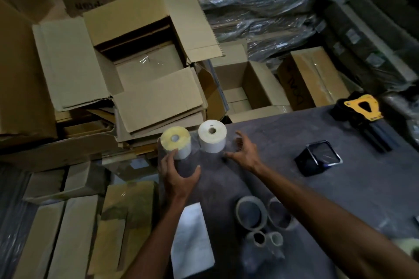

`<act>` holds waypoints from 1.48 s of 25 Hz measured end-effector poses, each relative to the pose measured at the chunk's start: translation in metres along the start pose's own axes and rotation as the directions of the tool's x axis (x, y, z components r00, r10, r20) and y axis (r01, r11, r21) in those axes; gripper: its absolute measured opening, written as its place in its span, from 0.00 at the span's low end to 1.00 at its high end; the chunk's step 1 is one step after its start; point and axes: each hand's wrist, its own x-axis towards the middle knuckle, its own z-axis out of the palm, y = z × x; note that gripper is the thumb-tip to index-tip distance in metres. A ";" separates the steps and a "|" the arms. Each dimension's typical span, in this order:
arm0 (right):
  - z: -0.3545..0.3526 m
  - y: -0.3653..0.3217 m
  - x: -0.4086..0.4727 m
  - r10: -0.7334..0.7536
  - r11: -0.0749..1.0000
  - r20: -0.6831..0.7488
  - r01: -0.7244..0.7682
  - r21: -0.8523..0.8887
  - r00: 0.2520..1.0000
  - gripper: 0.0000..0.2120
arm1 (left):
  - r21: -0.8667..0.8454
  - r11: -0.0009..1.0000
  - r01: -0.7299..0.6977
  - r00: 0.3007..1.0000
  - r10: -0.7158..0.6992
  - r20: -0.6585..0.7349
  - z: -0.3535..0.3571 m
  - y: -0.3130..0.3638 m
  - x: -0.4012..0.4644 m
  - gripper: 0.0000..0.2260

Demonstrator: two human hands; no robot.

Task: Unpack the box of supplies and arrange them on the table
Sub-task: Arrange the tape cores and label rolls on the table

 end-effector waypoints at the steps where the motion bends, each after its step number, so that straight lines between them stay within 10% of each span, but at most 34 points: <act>1: -0.010 0.005 -0.012 -0.018 1.000 -0.004 0.018 -0.002 1.000 0.39 | -0.024 1.000 0.000 0.999 -0.001 -0.038 0.000 0.010 -0.013 0.34; 6: -0.080 0.029 -0.082 -0.117 0.990 -0.064 0.122 0.070 0.991 0.22 | -0.223 0.974 -0.027 0.991 -0.003 -0.131 0.007 0.085 -0.084 0.20; 18: -0.268 0.217 -0.258 -0.251 0.965 -0.109 0.239 -0.111 0.962 0.17 | -0.252 0.962 -0.103 0.956 0.166 0.241 0.124 0.203 -0.338 0.19; 27: -0.310 0.306 -0.309 -0.275 0.892 -0.079 0.224 -0.393 0.958 0.29 | 0.035 0.998 -0.060 0.858 0.034 0.513 0.160 0.170 -0.416 0.57; 37: -0.303 0.319 -0.313 -0.167 0.977 -0.123 0.146 -0.158 0.978 0.54 | 0.079 0.996 -0.038 0.906 0.001 0.424 0.174 0.172 -0.411 0.47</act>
